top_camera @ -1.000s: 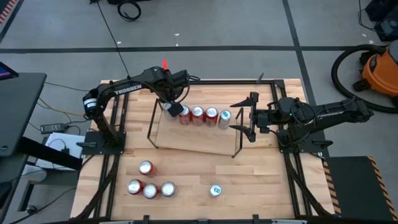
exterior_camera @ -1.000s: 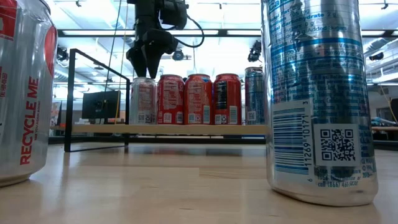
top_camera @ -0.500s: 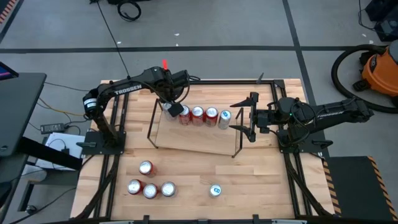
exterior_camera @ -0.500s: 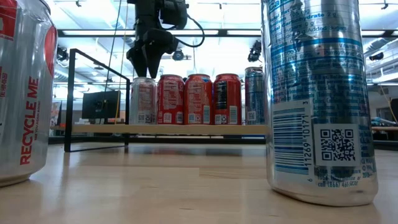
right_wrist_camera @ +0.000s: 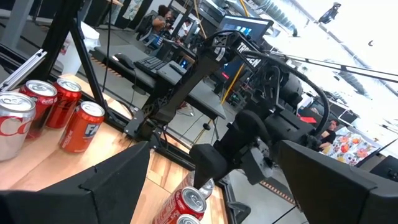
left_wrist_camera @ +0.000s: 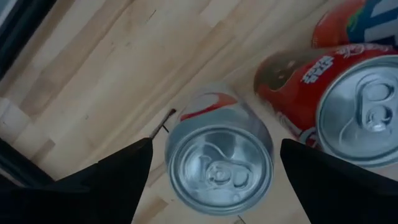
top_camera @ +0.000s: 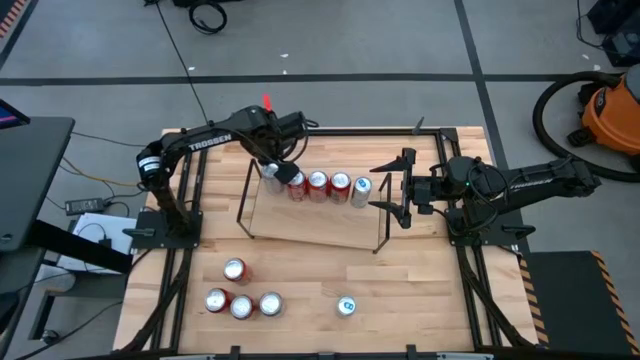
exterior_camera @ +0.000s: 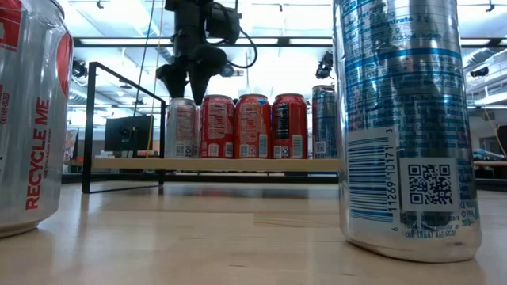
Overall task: Place canned beverage on shelf
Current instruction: Put the top red-silver soda can on the shelf
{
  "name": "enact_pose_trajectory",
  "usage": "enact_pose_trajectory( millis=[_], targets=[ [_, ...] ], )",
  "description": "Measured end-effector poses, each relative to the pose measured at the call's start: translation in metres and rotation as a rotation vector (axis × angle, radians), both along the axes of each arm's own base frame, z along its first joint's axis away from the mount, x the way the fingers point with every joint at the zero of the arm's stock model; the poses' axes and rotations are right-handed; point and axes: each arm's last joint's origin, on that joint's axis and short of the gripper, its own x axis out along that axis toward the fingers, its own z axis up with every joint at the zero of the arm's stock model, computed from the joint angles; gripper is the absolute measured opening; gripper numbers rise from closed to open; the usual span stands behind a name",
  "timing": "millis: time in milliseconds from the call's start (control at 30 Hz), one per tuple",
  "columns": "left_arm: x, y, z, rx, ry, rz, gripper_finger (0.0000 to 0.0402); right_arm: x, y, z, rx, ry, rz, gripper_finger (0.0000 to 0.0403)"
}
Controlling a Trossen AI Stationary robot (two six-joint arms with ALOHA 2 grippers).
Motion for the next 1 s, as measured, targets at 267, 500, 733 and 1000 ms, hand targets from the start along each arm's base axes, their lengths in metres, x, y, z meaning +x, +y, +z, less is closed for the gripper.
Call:
enact_pose_trajectory(
  millis=[267, 500, 733, 1000],
  targets=[
    [0.0037, -0.0008, -0.0077, -0.044, 0.024, 0.02, 0.0364, 0.0, -0.0001, 0.0, 0.0, 0.0, 0.0, 0.0368],
    [0.0034, -0.0009, -0.0078, -0.042, 0.037, -0.061, 0.0342, 0.0, 0.0, 0.0, 0.0, 0.0, 0.0, 0.0368],
    [0.0035, -0.0009, -0.0076, -0.039, 0.038, -0.094, 0.0307, 0.0, 0.0, 0.0, 0.0, 0.0, 0.0, 0.0368],
    [0.0046, -0.0055, -0.0077, -0.035, 0.061, -0.262, 0.0304, 0.0, 0.0, 0.0, 0.0, 0.0, 0.0, 0.0368]
  ],
)
